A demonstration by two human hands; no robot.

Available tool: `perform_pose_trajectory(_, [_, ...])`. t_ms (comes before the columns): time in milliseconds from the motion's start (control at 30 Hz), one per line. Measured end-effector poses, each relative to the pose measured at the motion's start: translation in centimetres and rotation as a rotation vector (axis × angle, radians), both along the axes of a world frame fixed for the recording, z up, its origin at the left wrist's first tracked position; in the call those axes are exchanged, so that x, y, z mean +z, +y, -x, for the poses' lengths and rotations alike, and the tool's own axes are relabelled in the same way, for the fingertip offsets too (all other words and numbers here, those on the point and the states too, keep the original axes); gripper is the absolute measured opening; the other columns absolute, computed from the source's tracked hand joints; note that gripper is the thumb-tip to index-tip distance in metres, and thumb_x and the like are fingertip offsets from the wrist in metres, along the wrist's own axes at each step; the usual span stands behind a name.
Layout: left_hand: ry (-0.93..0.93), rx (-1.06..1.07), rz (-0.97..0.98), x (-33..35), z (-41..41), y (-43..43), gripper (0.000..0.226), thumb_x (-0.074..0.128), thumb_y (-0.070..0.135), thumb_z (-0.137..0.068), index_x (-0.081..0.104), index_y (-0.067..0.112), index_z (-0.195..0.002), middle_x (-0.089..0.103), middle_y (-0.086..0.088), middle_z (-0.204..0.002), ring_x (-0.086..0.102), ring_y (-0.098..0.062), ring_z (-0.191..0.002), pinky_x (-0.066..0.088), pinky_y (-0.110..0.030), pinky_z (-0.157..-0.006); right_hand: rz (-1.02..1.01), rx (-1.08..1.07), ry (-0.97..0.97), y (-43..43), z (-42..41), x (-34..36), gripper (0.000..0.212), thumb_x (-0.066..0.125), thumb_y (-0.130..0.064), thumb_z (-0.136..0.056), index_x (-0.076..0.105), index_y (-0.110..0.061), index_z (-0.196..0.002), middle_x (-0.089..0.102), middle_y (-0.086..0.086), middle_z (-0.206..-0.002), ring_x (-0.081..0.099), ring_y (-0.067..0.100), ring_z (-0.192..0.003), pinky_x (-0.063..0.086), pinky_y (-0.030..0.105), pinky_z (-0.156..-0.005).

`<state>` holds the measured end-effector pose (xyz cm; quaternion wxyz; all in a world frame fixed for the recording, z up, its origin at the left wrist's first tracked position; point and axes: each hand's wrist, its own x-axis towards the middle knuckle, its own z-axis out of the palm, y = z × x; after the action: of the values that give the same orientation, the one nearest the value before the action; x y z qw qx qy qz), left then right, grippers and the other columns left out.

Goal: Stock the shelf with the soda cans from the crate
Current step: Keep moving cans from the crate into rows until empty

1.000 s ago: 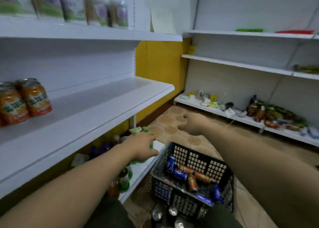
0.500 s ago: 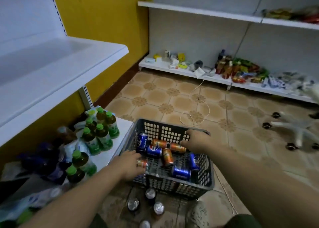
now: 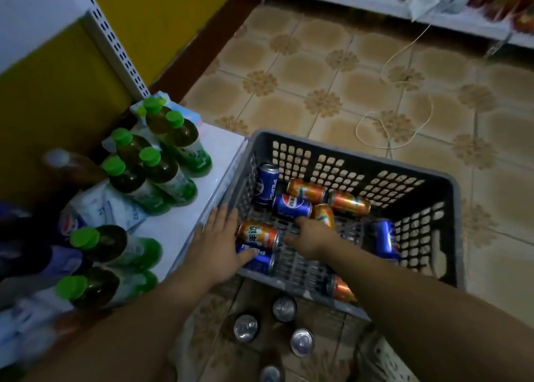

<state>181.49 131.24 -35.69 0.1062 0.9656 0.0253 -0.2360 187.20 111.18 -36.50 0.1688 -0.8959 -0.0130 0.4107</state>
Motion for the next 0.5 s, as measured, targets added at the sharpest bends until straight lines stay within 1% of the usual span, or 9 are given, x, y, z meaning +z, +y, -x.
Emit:
perform_pose_trajectory(100, [-0.011,0.038,-0.015,-3.4,0.1,0.3,0.107,0.041,0.075,-0.082,-0.018,0.017,-0.15,-0.032,0.0,-0.154,-0.026,-0.015,-0.142,-0.006,-0.041,-0.119,-0.015,-0.025,0.07,0.8,-0.8,-3.9,0.059,0.055,-0.041,-0.096,0.036,-0.011,-0.144,0.048,0.014,-0.139,0.052,0.028,-0.12,0.043,0.036,-0.099])
perform_pose_trajectory(167, [-0.061,0.038,-0.042,-5.1,0.7,0.2,0.109,0.024,0.083,-0.075,-0.02,0.017,-0.149,-0.042,0.002,-0.145,-0.035,-0.012,-0.136,-0.01,-0.04,-0.117,-0.036,-0.026,0.096,1.4,-1.3,-6.3,0.057,0.055,-0.038,-0.097,0.037,-0.01,-0.143,0.048,0.014,-0.139,0.052,0.028,-0.119,0.043,0.037,-0.101])
perform_pose_trajectory(200, [-0.114,0.034,-0.052,-5.8,0.9,0.2,0.109,0.017,0.082,-0.071,-0.016,0.016,-0.15,-0.04,0.001,-0.146,-0.033,-0.013,-0.138,-0.009,-0.04,-0.117,-0.046,-0.014,0.105,1.8,-1.5,-7.4,0.055,0.055,-0.037,-0.097,0.039,-0.011,-0.142,0.049,0.014,-0.139,0.052,0.028,-0.12,0.043,0.037,-0.101])
perform_pose_trajectory(233, [-0.181,0.029,-0.051,-6.2,1.1,0.2,0.108,0.018,0.079,-0.071,-0.004,0.013,-0.153,-0.029,-0.003,-0.153,-0.024,-0.016,-0.143,-0.003,-0.042,-0.117,-0.056,-0.009,0.11,2.2,-1.7,-8.6,0.053,0.056,-0.037,-0.096,0.041,-0.012,-0.14,0.051,0.014,-0.136,0.053,0.028,-0.117,0.044,0.036,-0.099])
perform_pose_trajectory(267, [-0.246,0.018,-0.027,-6.6,1.3,0.3,0.103,0.026,0.075,-0.074,0.014,0.009,-0.152,-0.01,-0.009,-0.159,-0.009,-0.021,-0.147,0.007,-0.045,-0.117,-0.065,-0.013,0.11,2.8,-1.9,-9.9,0.051,0.058,-0.039,-0.094,0.045,-0.014,-0.137,0.054,0.013,-0.132,0.056,0.027,-0.111,0.046,0.036,-0.094])
perform_pose_trajectory(333, [-0.37,-0.024,0.042,-7.2,1.6,0.5,0.087,0.044,0.063,-0.077,0.043,0.004,-0.142,0.021,-0.019,-0.156,0.017,-0.031,-0.145,0.027,-0.05,-0.11,-0.077,-0.031,0.1,4.1,-2.4,-12.5,0.05,0.062,-0.044,-0.09,0.048,-0.017,-0.13,0.058,0.011,-0.125,0.057,0.023,-0.098,0.047,0.033,-0.085])
perform_pose_trajectory(367, [-0.402,-0.046,0.048,-7.5,1.6,0.6,0.081,0.048,0.058,-0.078,0.049,0.004,-0.138,0.027,-0.021,-0.154,0.023,-0.034,-0.143,0.032,-0.051,-0.107,-0.076,-0.027,0.084,4.8,-2.6,-13.7,0.053,0.063,-0.045,-0.089,0.047,-0.018,-0.131,0.058,0.011,-0.125,0.056,0.024,-0.099,0.047,0.034,-0.085])
perform_pose_trajectory(433, [-0.403,-0.052,0.043,-7.8,1.5,0.6,0.076,0.049,0.056,-0.077,0.052,0.008,-0.136,0.029,-0.021,-0.153,0.024,-0.035,-0.143,0.035,-0.052,-0.104,-0.064,0.025,0.058,6.2,-3.0,-16.1,0.065,0.063,-0.048,-0.087,0.04,-0.019,-0.14,0.051,0.013,-0.135,0.054,0.029,-0.114,0.046,0.039,-0.096])
perform_pose_trajectory(500, [-0.385,-0.043,0.03,-7.9,1.4,0.7,0.075,0.046,0.056,-0.075,0.054,0.013,-0.135,0.028,-0.02,-0.154,0.021,-0.033,-0.143,0.035,-0.052,-0.104,-0.048,0.085,0.041,7.1,-3.4,-18.1,0.077,0.062,-0.053,-0.085,0.03,-0.02,-0.147,0.04,0.015,-0.146,0.042,0.034,-0.129,0.038,0.043,-0.106])
